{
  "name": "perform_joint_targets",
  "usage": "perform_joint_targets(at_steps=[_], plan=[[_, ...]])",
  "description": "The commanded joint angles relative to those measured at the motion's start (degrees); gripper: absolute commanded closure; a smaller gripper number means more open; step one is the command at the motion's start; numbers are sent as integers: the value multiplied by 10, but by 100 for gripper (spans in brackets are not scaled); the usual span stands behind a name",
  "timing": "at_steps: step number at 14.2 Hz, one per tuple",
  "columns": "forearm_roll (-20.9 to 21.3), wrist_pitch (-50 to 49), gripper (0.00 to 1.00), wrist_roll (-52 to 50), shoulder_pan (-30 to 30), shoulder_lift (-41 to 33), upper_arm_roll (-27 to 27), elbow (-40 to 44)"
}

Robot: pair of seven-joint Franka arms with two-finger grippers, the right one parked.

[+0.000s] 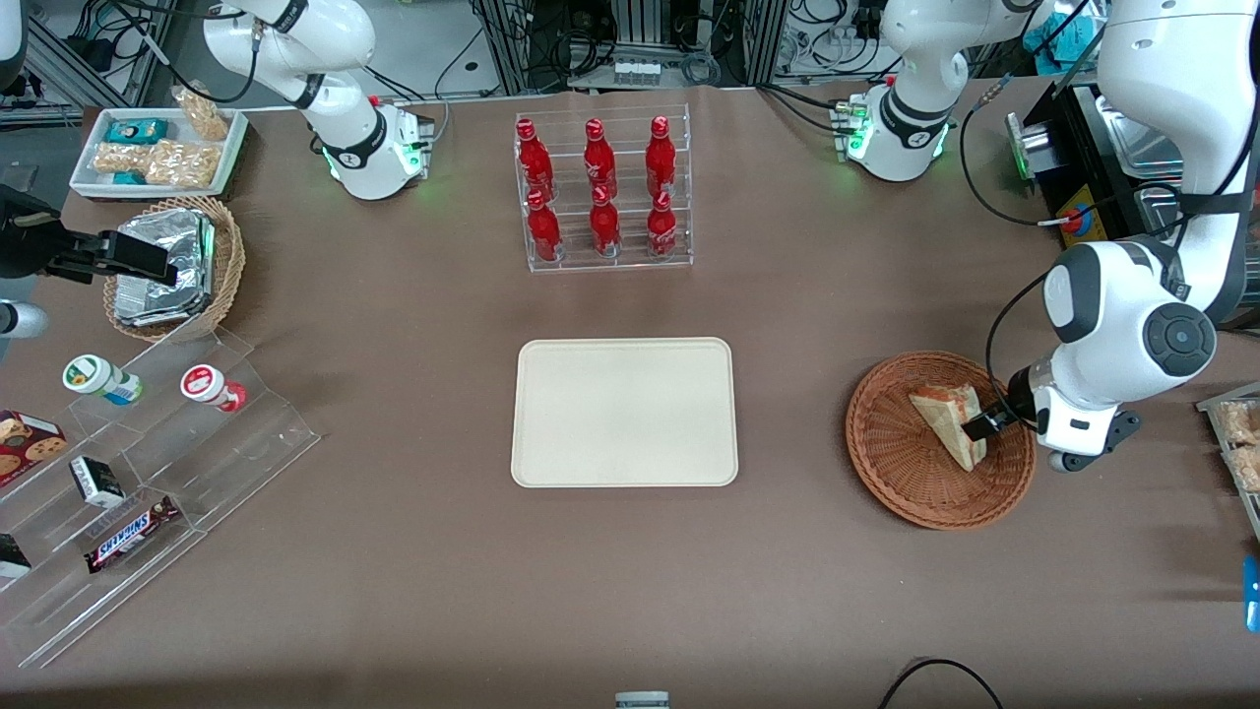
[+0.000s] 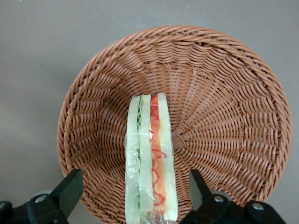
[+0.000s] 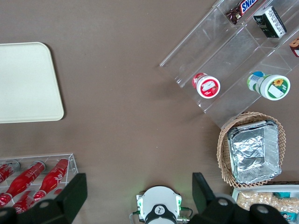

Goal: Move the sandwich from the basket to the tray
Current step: 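Close the left gripper on the sandwich and lift it from the basket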

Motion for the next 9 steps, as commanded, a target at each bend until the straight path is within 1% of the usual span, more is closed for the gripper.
perform_joint_targets(at_steps=[1,2,8,9], plan=[[4,38,0,-14,-6,19,0,-23],[1,57,0,-17,-6,22,-1,-31],[-1,67,0,-23,-6,29,-1,-61],[-2,66,12,-37,-6,29,-1,-63]])
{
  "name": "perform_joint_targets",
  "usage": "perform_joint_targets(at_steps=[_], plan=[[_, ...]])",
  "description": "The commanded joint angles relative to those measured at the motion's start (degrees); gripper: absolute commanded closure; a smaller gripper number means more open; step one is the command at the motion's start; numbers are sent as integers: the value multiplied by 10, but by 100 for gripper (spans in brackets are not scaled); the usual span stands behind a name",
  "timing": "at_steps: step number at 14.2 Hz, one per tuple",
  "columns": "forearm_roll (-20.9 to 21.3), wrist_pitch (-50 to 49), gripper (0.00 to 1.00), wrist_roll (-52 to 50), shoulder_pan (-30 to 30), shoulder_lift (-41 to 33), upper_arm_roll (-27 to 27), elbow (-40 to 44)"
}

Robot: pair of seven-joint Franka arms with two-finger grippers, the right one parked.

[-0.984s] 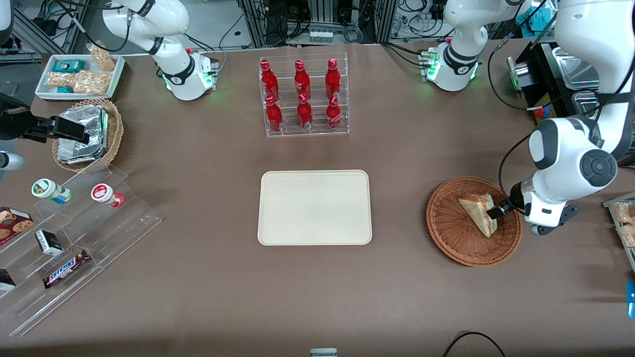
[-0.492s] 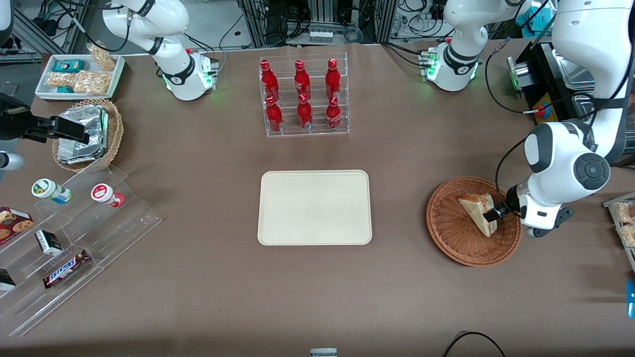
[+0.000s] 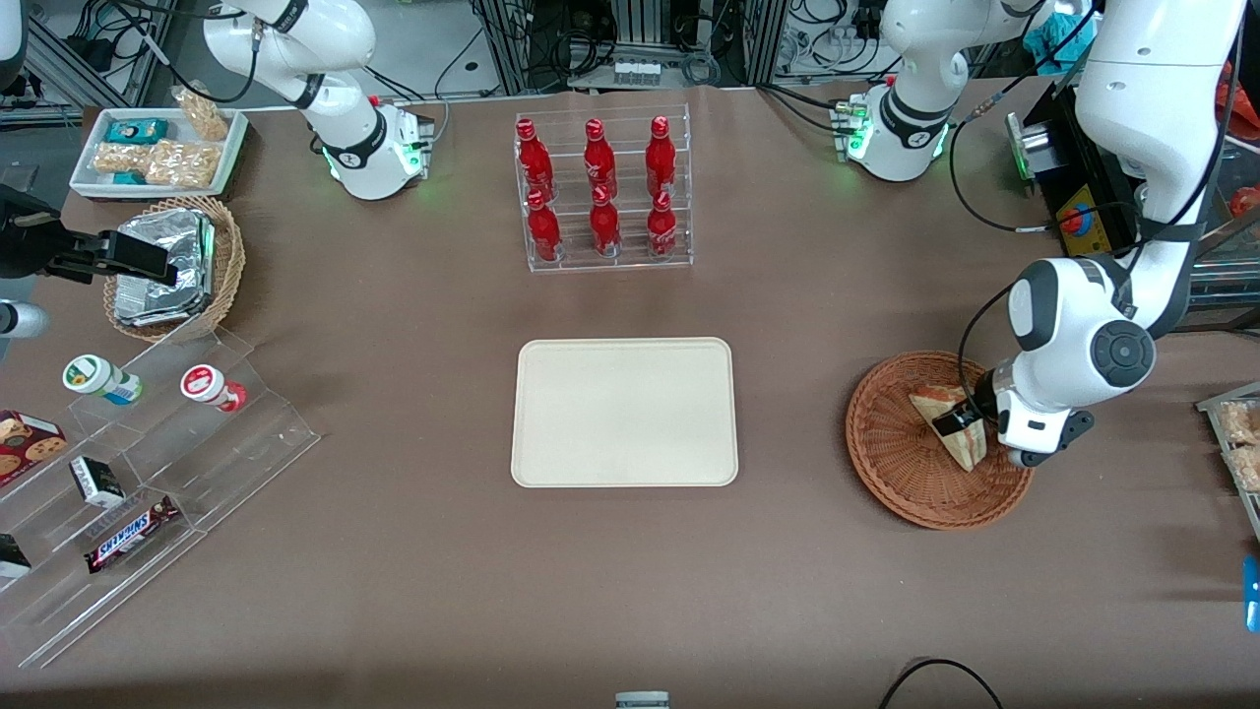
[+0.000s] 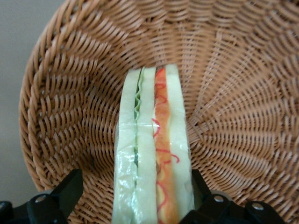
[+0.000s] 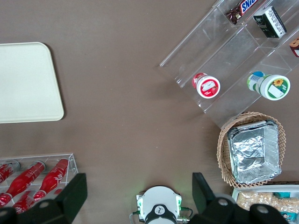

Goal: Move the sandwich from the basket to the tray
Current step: 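Close the left gripper on the sandwich and lift it from the basket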

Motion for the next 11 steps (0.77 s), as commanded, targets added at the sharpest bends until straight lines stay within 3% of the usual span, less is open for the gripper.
perform_joint_targets(at_steps=[1,3,4,6,11], plan=[[-1,14,41,-33,-5,-10,-1,-20],[-1,8,76,-37,-23,-17,-1,-23],[-1,6,85,-37,-25,-20,-1,-23],[-1,-4,88,-39,-52,-38,-1,-19],[5,-120,88,-114,-196,-48,0,66]])
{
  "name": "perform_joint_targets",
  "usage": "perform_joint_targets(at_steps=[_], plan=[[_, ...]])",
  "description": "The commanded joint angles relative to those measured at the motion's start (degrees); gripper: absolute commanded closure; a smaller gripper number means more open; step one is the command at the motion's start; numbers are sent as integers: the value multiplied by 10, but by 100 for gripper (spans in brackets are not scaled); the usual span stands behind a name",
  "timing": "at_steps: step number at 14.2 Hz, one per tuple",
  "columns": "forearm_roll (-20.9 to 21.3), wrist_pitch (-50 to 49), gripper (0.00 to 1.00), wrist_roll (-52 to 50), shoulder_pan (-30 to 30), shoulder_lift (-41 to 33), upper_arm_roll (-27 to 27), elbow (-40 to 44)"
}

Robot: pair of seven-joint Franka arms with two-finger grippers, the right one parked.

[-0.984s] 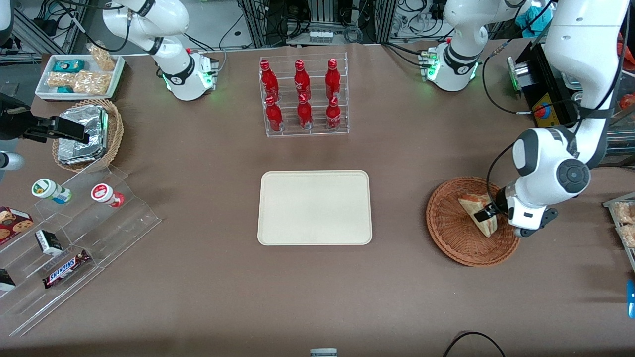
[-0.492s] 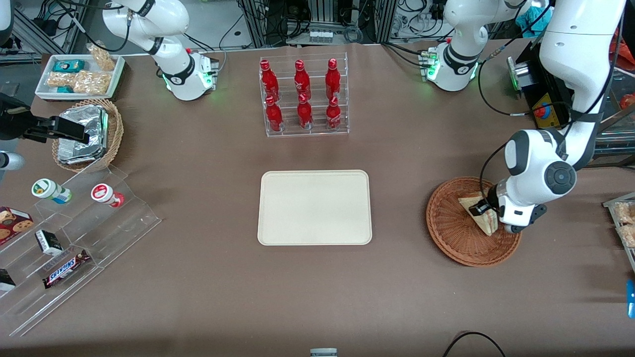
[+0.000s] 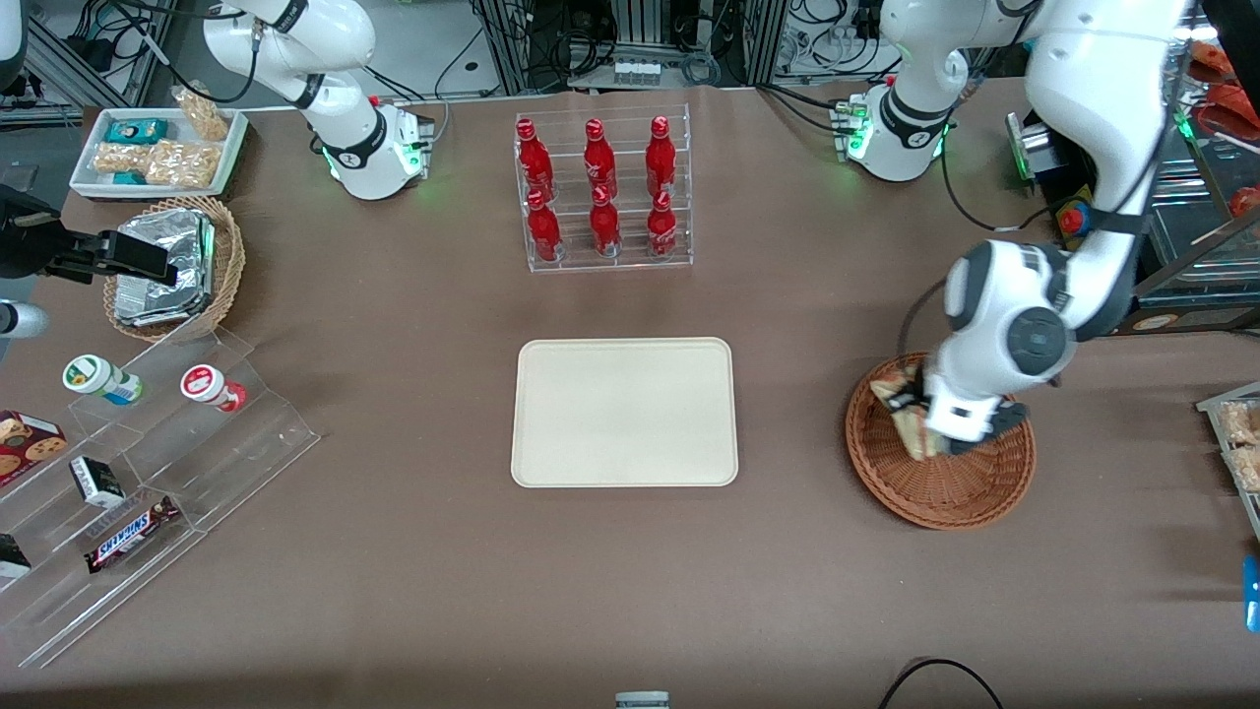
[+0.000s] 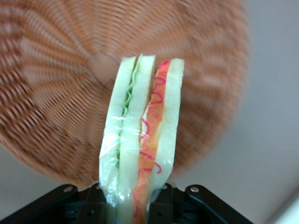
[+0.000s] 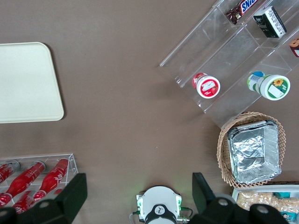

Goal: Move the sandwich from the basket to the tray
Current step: 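Carry the sandwich with the left gripper over the white tray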

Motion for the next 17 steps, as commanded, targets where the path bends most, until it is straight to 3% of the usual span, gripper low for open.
perform_joint_targets(at_steps=[1,4,8,12,17], plan=[[6,-24,88,-53,-85,0,7,36],[6,-23,88,-75,-179,45,7,84],[4,-23,87,-119,-261,129,7,173],[6,-23,87,-165,-313,220,7,276],[4,-23,81,-200,-339,269,7,340]])
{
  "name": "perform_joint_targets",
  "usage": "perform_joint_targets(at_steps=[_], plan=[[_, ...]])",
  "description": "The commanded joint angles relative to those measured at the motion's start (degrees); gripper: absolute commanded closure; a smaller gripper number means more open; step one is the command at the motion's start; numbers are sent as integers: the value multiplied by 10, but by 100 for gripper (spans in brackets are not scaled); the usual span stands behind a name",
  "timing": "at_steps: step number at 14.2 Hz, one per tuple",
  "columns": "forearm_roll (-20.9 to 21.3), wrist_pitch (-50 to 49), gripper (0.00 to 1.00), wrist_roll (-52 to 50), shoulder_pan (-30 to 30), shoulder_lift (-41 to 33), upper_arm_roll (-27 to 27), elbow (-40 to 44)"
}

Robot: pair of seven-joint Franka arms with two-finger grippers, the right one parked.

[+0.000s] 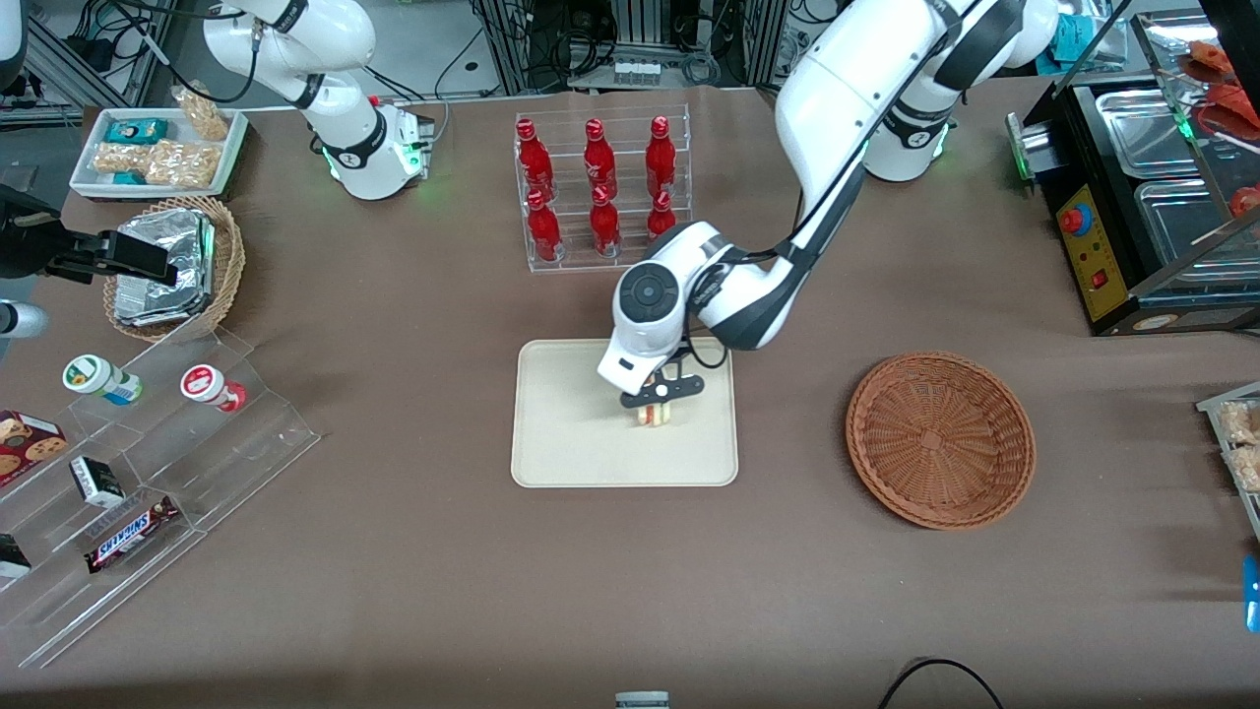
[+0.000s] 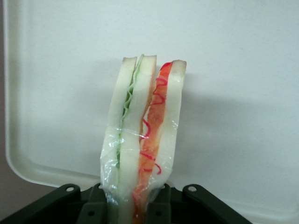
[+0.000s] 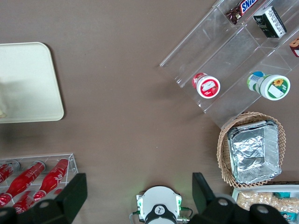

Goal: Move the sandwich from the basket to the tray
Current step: 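Lower the sandwich onto the tray and open the left gripper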

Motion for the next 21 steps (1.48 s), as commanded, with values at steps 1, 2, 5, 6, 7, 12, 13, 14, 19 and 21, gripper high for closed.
perform_joint_targets(at_steps=[1,2,5,6,7,12,13,14,19,21], plan=[[3,-8,72,-19,-15,23,8,41],[3,-6,49,-20,-15,26,8,41],[6,-11,0,-29,-17,17,10,42],[6,-12,0,-29,-16,7,11,43],[6,-13,0,-29,-12,-4,12,43],[4,-78,0,-26,31,-89,13,37],[5,-99,0,-22,46,-106,12,36],[6,-120,0,-20,54,-122,12,36],[6,-267,0,47,107,-202,12,33],[6,-319,0,88,125,-230,12,26]])
